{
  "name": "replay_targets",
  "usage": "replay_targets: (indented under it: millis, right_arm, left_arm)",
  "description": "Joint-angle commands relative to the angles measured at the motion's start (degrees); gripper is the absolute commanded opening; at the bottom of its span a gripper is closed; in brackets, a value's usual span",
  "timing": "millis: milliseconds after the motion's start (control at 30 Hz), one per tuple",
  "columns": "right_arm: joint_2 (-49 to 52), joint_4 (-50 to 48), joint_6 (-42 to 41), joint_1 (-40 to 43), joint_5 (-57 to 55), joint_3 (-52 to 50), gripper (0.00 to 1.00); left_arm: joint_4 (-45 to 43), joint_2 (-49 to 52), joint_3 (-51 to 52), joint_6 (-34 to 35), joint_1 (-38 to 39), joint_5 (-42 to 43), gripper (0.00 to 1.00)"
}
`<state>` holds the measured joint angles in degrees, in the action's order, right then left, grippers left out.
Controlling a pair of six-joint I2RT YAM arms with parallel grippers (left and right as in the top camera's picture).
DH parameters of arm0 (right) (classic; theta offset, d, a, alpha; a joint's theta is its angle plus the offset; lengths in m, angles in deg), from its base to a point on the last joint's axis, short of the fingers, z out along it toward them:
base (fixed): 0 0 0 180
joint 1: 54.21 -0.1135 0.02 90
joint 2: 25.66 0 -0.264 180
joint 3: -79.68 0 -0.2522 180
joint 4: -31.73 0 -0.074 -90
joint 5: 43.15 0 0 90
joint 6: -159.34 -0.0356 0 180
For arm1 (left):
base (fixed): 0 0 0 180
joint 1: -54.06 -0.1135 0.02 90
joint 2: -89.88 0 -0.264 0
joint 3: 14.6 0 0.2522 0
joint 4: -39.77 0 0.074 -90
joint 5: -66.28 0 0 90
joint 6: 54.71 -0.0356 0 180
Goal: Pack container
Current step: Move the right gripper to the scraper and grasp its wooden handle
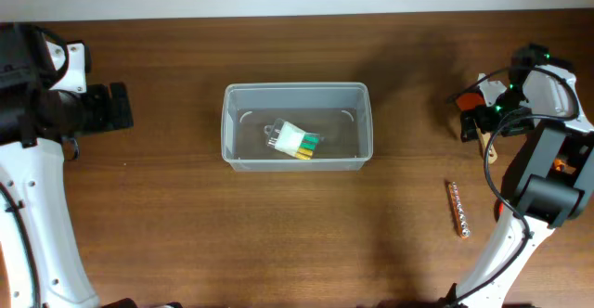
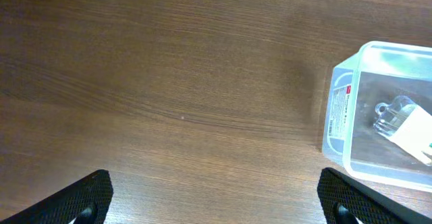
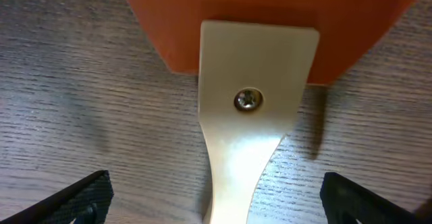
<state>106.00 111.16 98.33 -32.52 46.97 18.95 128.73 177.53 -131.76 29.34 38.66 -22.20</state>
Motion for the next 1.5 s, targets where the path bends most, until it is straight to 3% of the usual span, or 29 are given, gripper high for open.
replay_targets:
  millis: [0,467,567,700,800,1300,1467]
  right_arm:
    - [1.97,-0.09,0.59,-0.04,0.98,-0.63,0.99]
    - [2.93,-0.22,-0.52,0.26,0.66,-0.63,0.96]
    - [2.93,-0.24,-0.94,0.24,0.52,-0.63,0.85]
    - [2.93,-0.11,-2.05,0.24,0.02,-0.63,0.62]
    - [2.93,0.55,-2.1,0.24,-0.17,-0.61,0.59]
    - [2.91,1.42,-2.32,0.24,-0.17,-0.61,0.23]
    - [2.84,1.6,-3.23,0.24,-0.17,-0.33,0.17]
  left_arm:
    - [0.11,0.15,-0.9,0.72,-0.26,0.2,0.99]
    - [0.26,0.15,-0.9,0.72,-0.26,0.2,0.99]
    - [0.26,0.15,-0.9,0.72,-0.26,0.22,0.99]
    - [0.28,0.15,-0.9,0.72,-0.26,0.22,0.99]
    - [0.26,0.15,-0.9,0.72,-0.26,0.22,0.99]
    - [0.26,0.15,-0.9,0.72,-0.26,0.2,0.99]
    - [0.26,0.15,-0.9,0.7,-0.26,0.17,0.99]
